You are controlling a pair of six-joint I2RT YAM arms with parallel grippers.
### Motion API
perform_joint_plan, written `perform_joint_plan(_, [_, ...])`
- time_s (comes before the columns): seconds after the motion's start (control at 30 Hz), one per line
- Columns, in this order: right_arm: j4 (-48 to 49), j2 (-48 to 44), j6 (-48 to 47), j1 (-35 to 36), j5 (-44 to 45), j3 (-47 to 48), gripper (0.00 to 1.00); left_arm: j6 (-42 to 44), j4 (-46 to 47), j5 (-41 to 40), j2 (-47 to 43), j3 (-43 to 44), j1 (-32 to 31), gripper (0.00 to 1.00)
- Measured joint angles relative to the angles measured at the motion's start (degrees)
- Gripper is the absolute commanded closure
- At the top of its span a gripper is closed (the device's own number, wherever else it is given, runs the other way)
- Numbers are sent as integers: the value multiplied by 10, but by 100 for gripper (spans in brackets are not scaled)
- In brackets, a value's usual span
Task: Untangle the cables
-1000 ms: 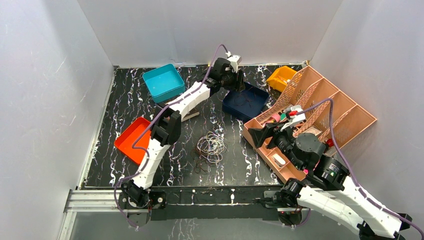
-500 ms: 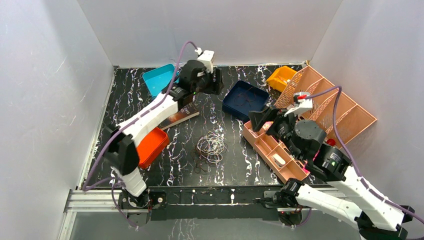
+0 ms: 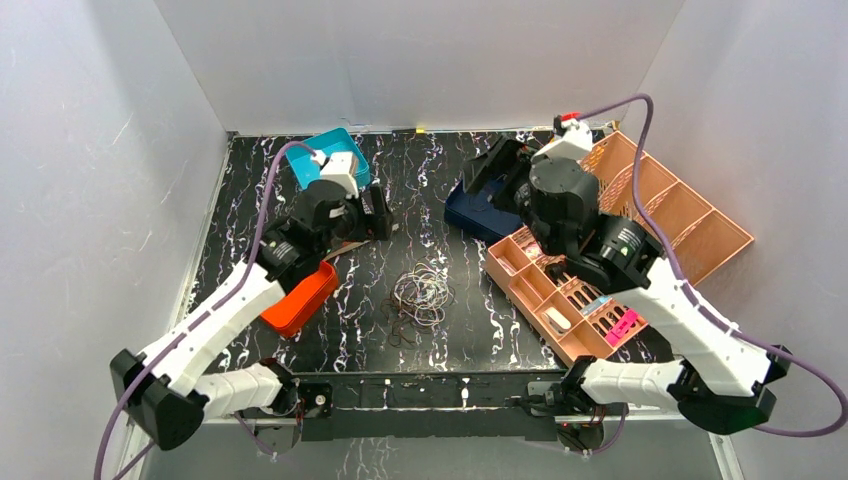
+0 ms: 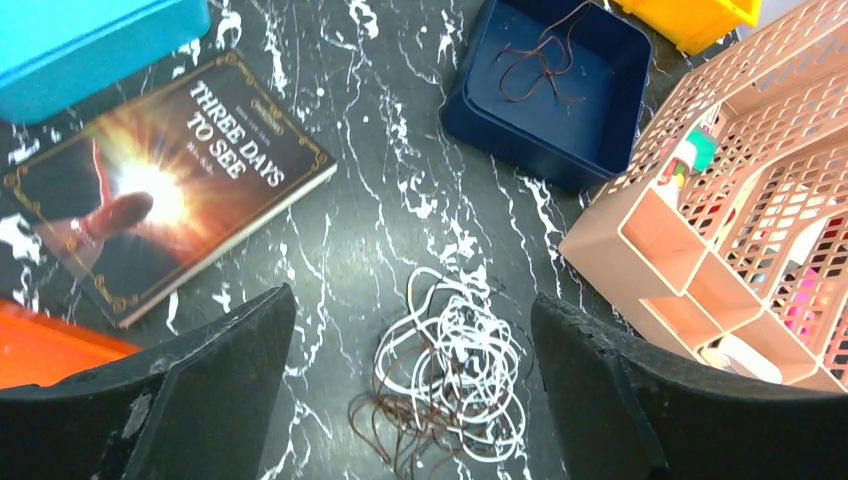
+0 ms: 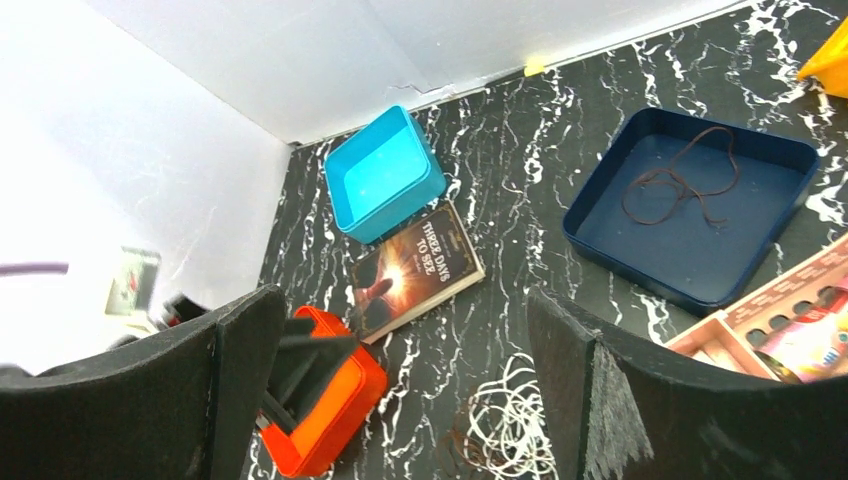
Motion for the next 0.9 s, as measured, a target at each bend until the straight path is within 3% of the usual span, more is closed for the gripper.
perform_joint_plan(0.3, [-21, 81, 16, 0, -26, 134, 2, -69, -59, 1, -108, -97, -3, 6])
perform_joint_plan(0.9, [0, 84, 28, 0, -50, 130, 2, -137, -103, 33, -158, -165, -72, 3])
